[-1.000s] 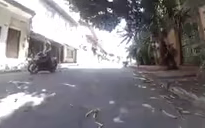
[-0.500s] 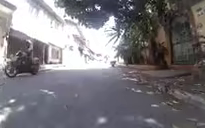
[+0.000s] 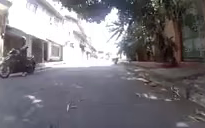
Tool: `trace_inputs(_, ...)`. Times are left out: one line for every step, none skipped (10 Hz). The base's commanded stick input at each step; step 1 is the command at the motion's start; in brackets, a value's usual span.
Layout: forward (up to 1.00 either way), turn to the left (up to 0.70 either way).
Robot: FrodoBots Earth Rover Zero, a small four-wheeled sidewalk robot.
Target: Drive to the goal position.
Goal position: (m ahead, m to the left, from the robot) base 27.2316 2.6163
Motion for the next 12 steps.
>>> trace_inputs(1.00, 0.00)
trace_inputs(1.00, 0.00)
trace_inputs(1.00, 0.00)
trace_inputs(1.00, 0.00)
trace_inputs(1.00, 0.00)
trace_inputs(1.00, 0.00)
trace_inputs(1.00, 0.00)
trace_inputs(1.00, 0.00)
trace_inputs(1.00, 0.00)
trace_inputs(1.00, 0.00)
trace_inputs(1.00, 0.00)
trace_inputs(1.00, 0.00)
